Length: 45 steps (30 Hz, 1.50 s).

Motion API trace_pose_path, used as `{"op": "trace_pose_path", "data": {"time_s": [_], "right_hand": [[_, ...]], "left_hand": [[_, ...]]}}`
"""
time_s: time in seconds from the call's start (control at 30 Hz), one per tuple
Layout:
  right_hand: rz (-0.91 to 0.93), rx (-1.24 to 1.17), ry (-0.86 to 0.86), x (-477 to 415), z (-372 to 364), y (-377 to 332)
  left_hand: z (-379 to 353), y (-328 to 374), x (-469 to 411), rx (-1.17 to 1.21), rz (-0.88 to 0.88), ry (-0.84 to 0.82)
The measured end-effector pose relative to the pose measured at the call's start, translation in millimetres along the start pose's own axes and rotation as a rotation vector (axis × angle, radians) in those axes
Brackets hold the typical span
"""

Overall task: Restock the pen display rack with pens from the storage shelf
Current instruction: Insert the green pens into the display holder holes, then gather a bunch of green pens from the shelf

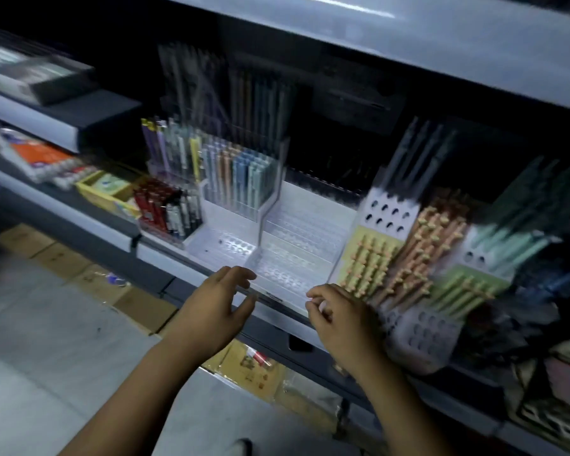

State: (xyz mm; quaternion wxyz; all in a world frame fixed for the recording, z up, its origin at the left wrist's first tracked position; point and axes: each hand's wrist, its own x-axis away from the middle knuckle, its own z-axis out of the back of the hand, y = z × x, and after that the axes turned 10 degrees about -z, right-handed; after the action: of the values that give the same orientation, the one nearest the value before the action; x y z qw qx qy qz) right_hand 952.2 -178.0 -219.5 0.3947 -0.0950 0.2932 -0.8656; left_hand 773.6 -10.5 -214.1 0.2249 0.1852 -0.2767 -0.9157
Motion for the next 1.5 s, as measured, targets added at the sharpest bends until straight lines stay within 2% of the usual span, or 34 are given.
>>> {"op": "trace_pose_path", "data": {"time_s": [0.1, 0.3, 0.57, 0.73, 0.93, 1.1, 1.3, 1.5], "right_hand": [[0.173, 0.030, -0.134, -13.9, 6.5, -47.7], [0.486, 0.119, -0.285, -44.8, -16.2, -164.9], [0.815, 0.140, -0.437, -20.2, -96.8, -347.1], [0.950, 0.113, -0.512, 23.3, -160.6, -467.9], [1.015, 0.080, -0.553, 72.6, -242.0, -610.0], [1.011, 0.113, -0.553, 87.6, -298.5, -706.7], [0.976, 0.130, -0.551, 66.9, -347.7, -774.1], [0.988, 0.116, -0.574, 8.7, -395.0, -825.1]], "left_hand": [[29.8, 8.6, 12.9, -0.075, 0.063, 0.040], [114.0, -0.6, 66.1, -0.196, 0.249, 0.187], [245.3, -38.0, 192.3, -0.341, 0.588, 0.378], [320.4, -83.4, 284.3, -0.391, 0.747, 0.497], [414.0, -163.1, 377.4, -0.400, 0.819, 0.579], [486.0, -234.4, 420.2, -0.382, 0.839, 0.566], [543.0, -308.8, 418.2, -0.365, 0.824, 0.550], [579.6, -383.2, 383.3, -0.360, 0.833, 0.565]]}}
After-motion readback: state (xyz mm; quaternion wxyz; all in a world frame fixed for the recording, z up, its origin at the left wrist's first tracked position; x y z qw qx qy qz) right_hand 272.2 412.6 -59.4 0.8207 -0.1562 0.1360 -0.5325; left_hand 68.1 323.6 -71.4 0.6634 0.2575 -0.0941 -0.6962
